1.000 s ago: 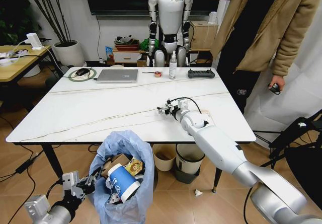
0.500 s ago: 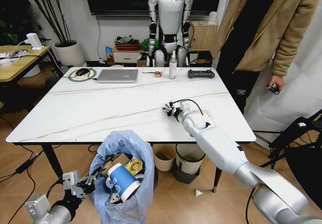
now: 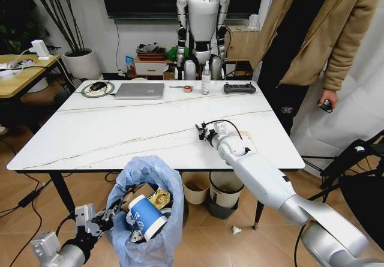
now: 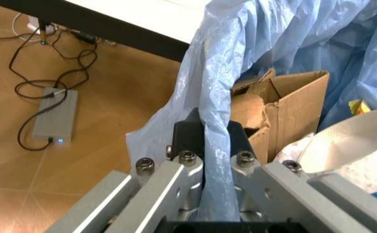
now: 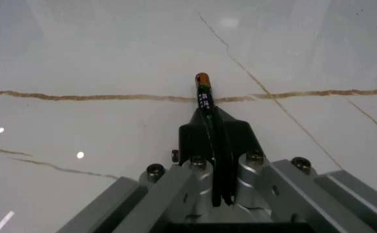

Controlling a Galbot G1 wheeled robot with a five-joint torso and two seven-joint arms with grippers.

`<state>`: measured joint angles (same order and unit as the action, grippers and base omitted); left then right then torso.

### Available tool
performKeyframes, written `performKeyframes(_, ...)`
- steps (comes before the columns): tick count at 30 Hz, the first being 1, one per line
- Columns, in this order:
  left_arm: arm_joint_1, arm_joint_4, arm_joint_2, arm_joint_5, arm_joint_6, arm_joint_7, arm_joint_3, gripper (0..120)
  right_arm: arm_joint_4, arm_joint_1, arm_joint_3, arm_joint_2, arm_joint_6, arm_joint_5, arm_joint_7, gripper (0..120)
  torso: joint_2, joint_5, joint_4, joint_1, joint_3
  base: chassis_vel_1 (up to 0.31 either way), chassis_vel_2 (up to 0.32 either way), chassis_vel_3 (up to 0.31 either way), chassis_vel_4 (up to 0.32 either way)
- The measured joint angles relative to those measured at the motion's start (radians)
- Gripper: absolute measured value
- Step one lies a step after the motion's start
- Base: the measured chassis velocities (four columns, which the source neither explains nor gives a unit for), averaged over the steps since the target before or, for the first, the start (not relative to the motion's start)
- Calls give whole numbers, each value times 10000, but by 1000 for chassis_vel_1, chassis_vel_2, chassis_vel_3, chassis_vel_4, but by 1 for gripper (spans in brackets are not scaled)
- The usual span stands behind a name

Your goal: Pick up the trash bin and place the trash from the table into it.

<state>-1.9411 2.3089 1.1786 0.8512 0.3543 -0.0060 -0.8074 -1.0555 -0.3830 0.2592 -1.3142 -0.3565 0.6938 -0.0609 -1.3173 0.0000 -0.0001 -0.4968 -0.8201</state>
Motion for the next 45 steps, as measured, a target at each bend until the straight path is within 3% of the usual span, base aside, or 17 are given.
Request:
performKeyframes(4, 16, -17, 1, 0, -1, 1, 10, 0, -126, -15, -32, 9, 0, 113, 5, 0, 1, 0, 1, -1, -2, 0, 0, 0, 0)
performKeyframes(8, 50, -51, 1, 14, -1, 1, 22, 0, -1453, -183, -350, 260, 314, 1126, 114, 0, 3, 1, 4, -4, -5, 0, 0, 0, 0)
performKeyframes(10, 53, -50, -2, 29, -2, 2, 19, 0, -3773, -493, -429, 1133, 937, 2324, 653, 0, 3, 8, 4, -2, -3, 0, 0, 0, 0)
performKeyframes(12, 50, -47, 3, 29, -1, 2, 21, 0, -4374, -567, -370, 1441, 1080, 2573, 797, 0, 2, 4, 4, -2, -3, 0, 0, 0, 0)
performKeyframes(16, 44, 3, 27, 28, -2, 1, 20, 0, -7437, -1310, 183, 2973, 1688, 3098, 1385, 0, 1, 4, -4, 0, 0, 0, 0, 0, 0)
performKeyframes(22, 78, 9, 15, 40, 0, -10, 2, 0, -9414, -2658, 810, 3825, 1956, 2728, 1635, 0, 1, 3, 1, 1, 0, 0, 0, 0, 0)
performKeyframes(34, 233, -14, -43, 81, 55, -58, 98, 0, -10282, -4369, 1407, 4388, 2195, 1366, 1464, 4, 1, 1, 0, 0, 0, 0, 0, 0, 0)
performKeyframes(45, 243, -68, -65, 82, 70, -72, 161, 0, -10718, -4367, 822, 4229, 2192, 1312, 764, 43, 1, 0, 0, -1, -1, 0, 0, 0, 0)
